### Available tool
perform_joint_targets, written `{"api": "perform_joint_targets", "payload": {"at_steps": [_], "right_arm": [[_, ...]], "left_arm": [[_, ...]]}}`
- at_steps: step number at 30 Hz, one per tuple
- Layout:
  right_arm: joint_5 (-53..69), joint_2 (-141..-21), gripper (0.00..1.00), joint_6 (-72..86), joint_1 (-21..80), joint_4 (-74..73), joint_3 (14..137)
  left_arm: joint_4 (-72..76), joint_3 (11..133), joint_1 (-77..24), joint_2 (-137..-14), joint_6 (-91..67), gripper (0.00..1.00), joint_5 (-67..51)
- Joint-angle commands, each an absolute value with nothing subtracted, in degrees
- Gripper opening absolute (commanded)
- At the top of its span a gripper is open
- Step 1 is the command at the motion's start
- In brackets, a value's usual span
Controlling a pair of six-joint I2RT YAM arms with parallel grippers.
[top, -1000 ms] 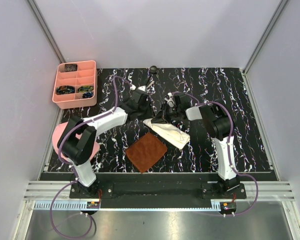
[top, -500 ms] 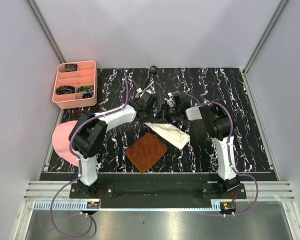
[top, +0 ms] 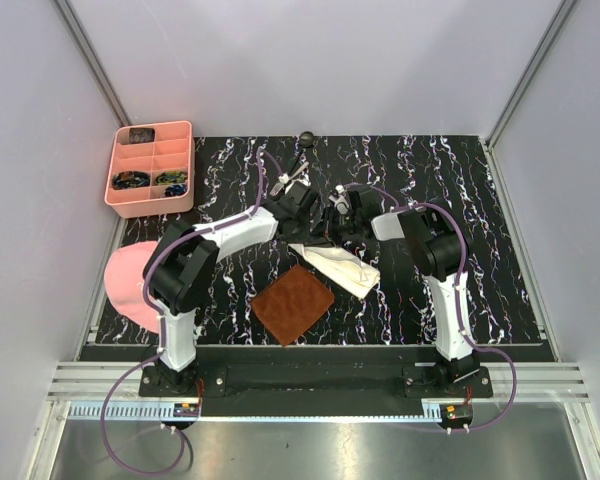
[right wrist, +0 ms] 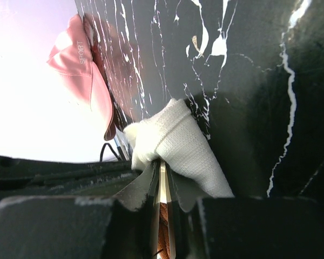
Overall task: Fold the napkin into a case and place the utensils inside
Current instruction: Grasp the top corner of the smaller rectangle folded napkin from the folded napkin.
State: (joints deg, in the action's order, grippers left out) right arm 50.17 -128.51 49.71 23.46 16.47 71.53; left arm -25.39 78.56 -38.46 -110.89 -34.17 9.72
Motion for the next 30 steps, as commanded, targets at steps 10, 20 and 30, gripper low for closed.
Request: {"api": "perform_joint_targets", "payload": {"at_steps": [10, 20, 30], "right_arm": [[51.1, -133.1, 0.16, 43.3, 23.3, 8.2, 77.8], [50.6, -126.5, 0.22, 40.7, 22.2, 5.0, 76.1], [46.8, -114.4, 0.4, 34.0, 17.9, -6.1, 71.4]], "left_arm": [[-18.6, 81.8, -36.0, -115.7, -40.6, 0.0, -1.4], [-18.0, 79.9, -35.7, -116.1, -38.2, 0.0, -0.2], [-13.8, 76.5, -35.8, -114.3, -36.6, 0.07, -4.4]]}}
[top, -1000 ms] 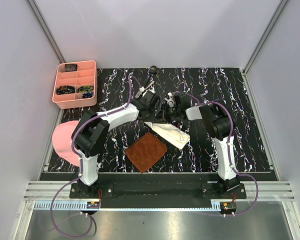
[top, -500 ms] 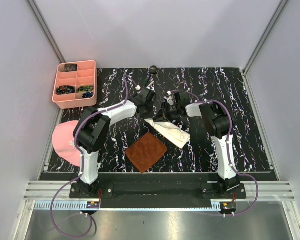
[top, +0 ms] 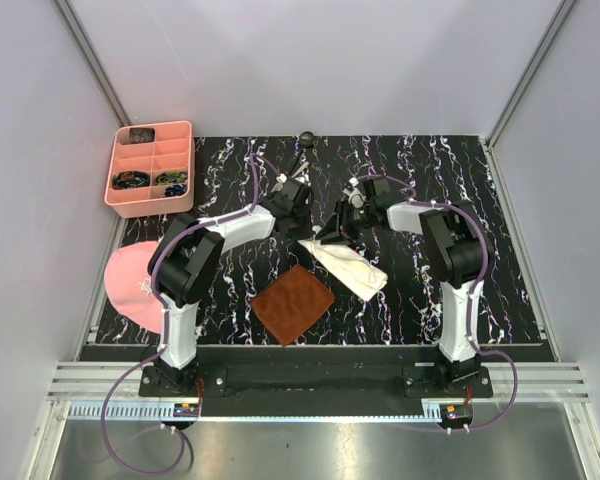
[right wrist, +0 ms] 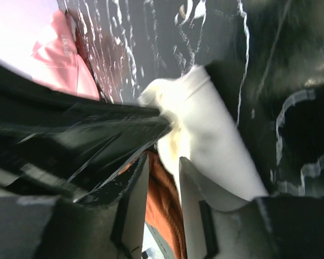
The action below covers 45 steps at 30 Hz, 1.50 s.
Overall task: Fold the napkin into a case and place the utensils inside
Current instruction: Grasp the top corner of the smaller rectangle folded napkin from the folded napkin, then smooth out the smaller rectangle-folded napkin at the center of the board.
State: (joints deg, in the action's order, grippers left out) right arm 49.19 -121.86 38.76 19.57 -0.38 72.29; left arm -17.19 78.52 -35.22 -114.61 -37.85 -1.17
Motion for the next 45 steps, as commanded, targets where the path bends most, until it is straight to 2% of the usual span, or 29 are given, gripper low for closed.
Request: {"api": "perform_joint_targets", "payload": {"at_steps": [1, 6, 10, 17, 19, 22, 24, 25, 27, 29, 30, 32, 33, 35, 36, 41, 45], "right_arm": [[46.7, -113.8, 0.4, 33.8, 17.1, -6.3, 70.8], [42.9, -109.7, 0.4, 29.5, 16.3, -11.6, 67.2], [41.4, -106.0, 0.36, 29.1, 16.4, -11.7, 61.0], [40.4, -100.6, 0.33, 30.7, 17.4, -5.8, 49.7], [40.0, -100.6, 0.33, 31.5, 17.5, -3.8, 47.5], [39.6, -99.1, 0.33, 31.6, 17.5, -4.2, 46.9], [37.5, -95.8, 0.33, 30.4, 17.5, -6.6, 47.4], [37.0, -94.5, 0.33, 29.8, 17.5, -9.4, 48.2], [35.0, -90.6, 0.35, 28.7, 17.4, -11.9, 49.0], [33.6, -87.0, 0.38, 28.6, 17.2, -14.1, 48.9], [33.1, -86.1, 0.39, 28.5, 17.0, -14.6, 48.8], [32.3, -84.3, 0.41, 28.6, 15.8, -15.4, 48.3], [32.3, -84.0, 0.42, 28.7, 15.4, -15.5, 47.8], [32.2, -83.7, 0.42, 28.7, 14.6, -15.5, 47.5], [32.0, -83.6, 0.41, 28.7, 14.4, -15.7, 47.0], [30.3, -83.6, 0.38, 28.4, 14.1, -15.6, 44.2], [31.9, -83.3, 0.29, 31.6, 14.1, -10.3, 37.4]], "left_arm": [[-13.5, 76.3, -35.8, -113.9, -36.3, 0.08, -4.4], [-13.3, 76.6, -36.1, -112.9, -35.7, 0.14, -5.6], [-12.7, 77.1, -36.5, -114.4, -36.6, 0.14, -7.2], [-12.8, 78.2, -37.3, -114.9, -36.4, 0.18, -6.3], [-13.4, 78.8, -38.1, -113.8, -35.9, 0.23, -5.5], [-15.9, 80.8, -38.8, -111.9, -35.2, 0.36, -5.7], [-17.7, 81.7, -39.1, -110.4, -34.5, 0.48, -6.2], [-18.6, 81.6, -39.5, -108.3, -34.1, 0.57, -5.9], [-19.5, 80.1, -39.6, -106.5, -33.6, 0.62, -4.8], [-19.9, 78.8, -39.5, -104.9, -33.3, 0.6, -4.4], [-20.2, 78.6, -39.5, -104.8, -33.1, 0.53, -4.3], [-21.1, 78.6, -39.5, -105.1, -33.0, 0.45, -3.7], [-21.3, 78.6, -39.4, -105.6, -33.0, 0.35, -3.6], [-21.5, 79.0, -39.3, -106.7, -32.9, 0.28, -3.3], [-21.8, 79.4, -39.1, -107.7, -32.8, 0.2, -3.1], [-22.4, 81.4, -38.9, -111.3, -32.9, 0.08, -3.3], [-20.7, 82.6, -39.0, -116.3, -33.7, 0.03, -5.0]]}}
